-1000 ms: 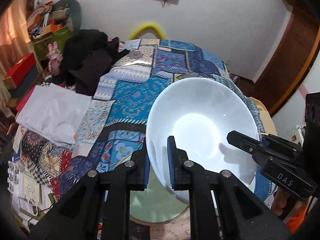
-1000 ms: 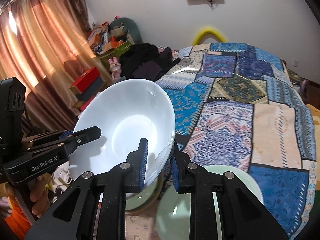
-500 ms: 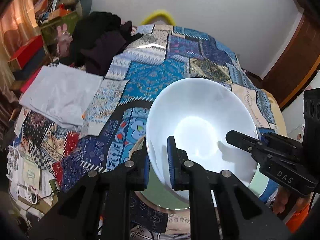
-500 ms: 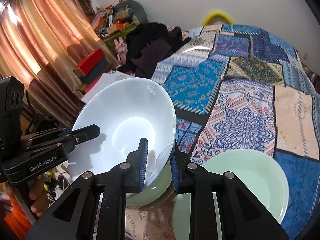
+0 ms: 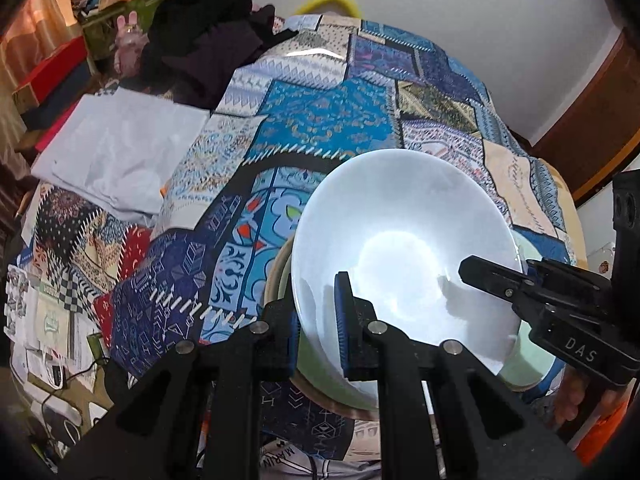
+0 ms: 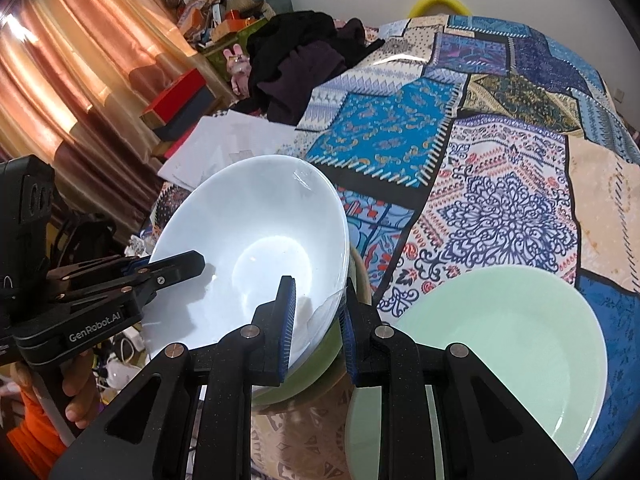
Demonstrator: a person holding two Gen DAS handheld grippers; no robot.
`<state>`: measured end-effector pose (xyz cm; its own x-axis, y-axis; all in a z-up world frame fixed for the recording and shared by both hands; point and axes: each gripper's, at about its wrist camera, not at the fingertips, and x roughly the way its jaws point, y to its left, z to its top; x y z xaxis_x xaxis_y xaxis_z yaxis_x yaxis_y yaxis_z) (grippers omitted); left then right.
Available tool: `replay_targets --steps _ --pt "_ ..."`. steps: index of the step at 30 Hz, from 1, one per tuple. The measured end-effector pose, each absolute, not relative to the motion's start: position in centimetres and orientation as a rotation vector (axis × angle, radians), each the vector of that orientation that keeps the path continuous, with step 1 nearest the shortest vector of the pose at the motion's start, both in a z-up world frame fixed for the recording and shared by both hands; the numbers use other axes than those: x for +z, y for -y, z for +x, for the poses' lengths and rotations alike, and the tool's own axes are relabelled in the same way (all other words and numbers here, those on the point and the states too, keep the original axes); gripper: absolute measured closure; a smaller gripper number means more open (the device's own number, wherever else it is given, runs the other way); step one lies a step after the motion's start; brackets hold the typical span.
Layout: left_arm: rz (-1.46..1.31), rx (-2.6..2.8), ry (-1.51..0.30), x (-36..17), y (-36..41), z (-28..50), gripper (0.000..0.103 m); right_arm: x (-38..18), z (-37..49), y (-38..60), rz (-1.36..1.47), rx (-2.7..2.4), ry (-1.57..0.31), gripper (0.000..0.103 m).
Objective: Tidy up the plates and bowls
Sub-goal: 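Lower the white bowl into the green bowl and open the left tool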
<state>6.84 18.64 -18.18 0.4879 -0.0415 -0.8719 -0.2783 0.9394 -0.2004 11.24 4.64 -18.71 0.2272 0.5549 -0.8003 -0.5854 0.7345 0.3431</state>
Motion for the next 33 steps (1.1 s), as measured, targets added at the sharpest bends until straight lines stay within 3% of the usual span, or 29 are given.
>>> replay_targets --steps 25,33 --pt "-0.264 0.182 -1.08 -19.8 -18.5 6.3 0.088 -19.0 10.4 -4.8 -0.083 0.806 -1.1 0.084" --pt "-0.198 0.198 -1.081 -19.8 -17.7 6.7 0.083 -17.7 10.3 -3.8 -0.077 0.786 -1.045 0.081"
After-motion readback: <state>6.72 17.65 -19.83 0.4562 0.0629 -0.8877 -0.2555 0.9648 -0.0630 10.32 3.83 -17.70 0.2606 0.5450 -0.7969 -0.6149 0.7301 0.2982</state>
